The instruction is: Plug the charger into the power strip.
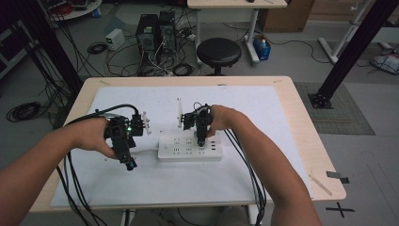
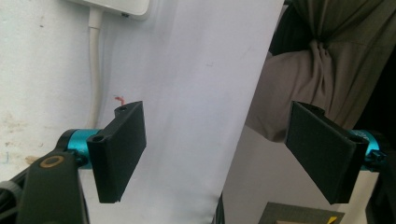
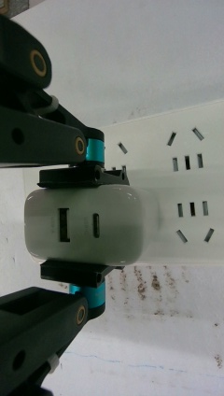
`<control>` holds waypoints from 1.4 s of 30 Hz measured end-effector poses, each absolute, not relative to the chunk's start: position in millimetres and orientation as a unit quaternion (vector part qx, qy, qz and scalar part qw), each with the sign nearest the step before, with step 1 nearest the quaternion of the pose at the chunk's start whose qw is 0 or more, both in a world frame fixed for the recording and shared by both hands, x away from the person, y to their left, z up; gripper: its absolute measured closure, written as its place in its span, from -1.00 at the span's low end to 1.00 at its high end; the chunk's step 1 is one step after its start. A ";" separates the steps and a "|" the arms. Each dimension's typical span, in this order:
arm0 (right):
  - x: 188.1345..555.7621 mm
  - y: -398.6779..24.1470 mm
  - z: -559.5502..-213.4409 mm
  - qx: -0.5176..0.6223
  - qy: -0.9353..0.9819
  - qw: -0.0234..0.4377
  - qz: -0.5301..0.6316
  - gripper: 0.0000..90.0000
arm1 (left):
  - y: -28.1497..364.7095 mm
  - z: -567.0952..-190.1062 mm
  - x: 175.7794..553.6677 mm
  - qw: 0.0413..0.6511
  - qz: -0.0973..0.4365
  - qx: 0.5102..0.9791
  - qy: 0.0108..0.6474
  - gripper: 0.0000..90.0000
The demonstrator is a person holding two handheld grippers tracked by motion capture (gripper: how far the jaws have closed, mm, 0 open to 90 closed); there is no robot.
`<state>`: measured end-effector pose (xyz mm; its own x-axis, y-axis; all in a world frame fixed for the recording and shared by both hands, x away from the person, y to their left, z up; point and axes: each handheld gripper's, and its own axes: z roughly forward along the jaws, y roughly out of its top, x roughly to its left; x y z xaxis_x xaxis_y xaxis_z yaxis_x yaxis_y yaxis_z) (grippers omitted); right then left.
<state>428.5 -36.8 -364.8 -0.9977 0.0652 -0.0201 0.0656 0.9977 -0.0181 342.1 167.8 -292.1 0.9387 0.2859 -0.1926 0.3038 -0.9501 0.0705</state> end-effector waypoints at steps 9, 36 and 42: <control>427.9 -40.0 -366.6 0.036 0.999 0.011 -0.001 0.39 | 168.1 -294.9 346.1 0.047 -0.095 0.983 0.151 -0.54; 429.2 -45.8 -374.3 0.038 0.999 0.008 0.026 0.37 | 168.2 -299.6 352.2 0.052 -0.104 0.982 0.152 -0.54; 431.1 -43.3 -369.0 0.059 0.998 -0.004 0.016 -0.37 | 168.9 -302.7 353.0 0.049 -0.103 0.982 0.154 -0.54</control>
